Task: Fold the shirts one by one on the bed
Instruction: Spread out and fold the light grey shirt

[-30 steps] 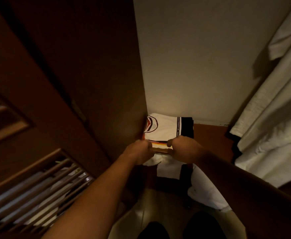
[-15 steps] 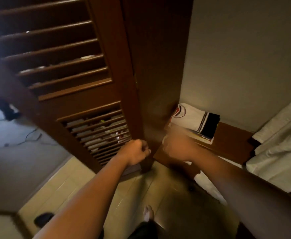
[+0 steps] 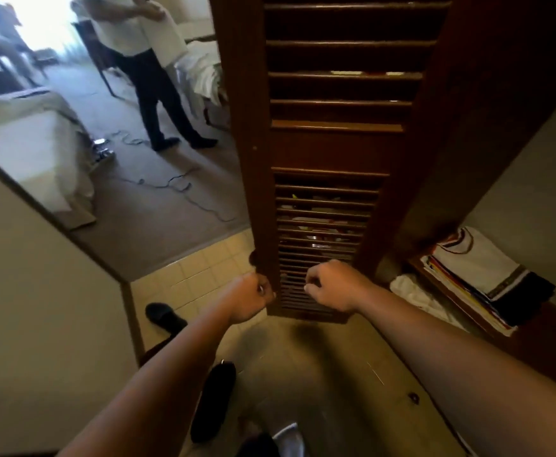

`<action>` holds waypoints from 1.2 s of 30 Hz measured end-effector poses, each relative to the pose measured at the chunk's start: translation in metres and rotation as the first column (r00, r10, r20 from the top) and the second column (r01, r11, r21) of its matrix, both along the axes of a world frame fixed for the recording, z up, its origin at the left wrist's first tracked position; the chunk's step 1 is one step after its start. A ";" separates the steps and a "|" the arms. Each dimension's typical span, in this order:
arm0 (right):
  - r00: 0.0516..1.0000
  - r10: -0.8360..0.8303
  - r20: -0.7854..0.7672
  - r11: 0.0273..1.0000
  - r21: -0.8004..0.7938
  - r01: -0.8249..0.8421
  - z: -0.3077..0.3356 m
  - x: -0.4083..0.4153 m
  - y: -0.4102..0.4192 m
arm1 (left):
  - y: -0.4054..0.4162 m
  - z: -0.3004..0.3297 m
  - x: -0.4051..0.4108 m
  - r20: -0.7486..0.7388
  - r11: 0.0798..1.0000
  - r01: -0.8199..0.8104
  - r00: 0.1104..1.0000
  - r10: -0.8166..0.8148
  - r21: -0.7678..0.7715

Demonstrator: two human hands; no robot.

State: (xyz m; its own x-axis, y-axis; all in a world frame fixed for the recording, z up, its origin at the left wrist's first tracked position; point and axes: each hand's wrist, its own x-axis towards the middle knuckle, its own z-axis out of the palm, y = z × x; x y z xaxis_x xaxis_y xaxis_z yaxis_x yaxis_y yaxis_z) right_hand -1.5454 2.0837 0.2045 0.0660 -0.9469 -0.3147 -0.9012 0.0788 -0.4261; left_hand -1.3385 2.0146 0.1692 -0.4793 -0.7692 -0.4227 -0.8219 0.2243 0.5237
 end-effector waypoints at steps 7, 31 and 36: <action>0.975 0.210 -0.077 0.978 0.013 -0.209 -0.008 0.117 -0.125 | -0.079 -0.013 0.132 0.032 0.976 -0.219 0.975 0.219 -0.006; 0.829 0.556 -0.059 0.830 0.001 -0.557 -0.066 0.336 -0.532 | -0.399 -0.026 0.347 0.011 0.834 -0.550 0.834 0.551 -0.054; 0.829 0.557 -0.040 0.830 0.024 -0.557 -0.065 0.349 -0.636 | -0.482 -0.022 0.360 0.088 0.834 -0.546 0.830 0.551 -0.078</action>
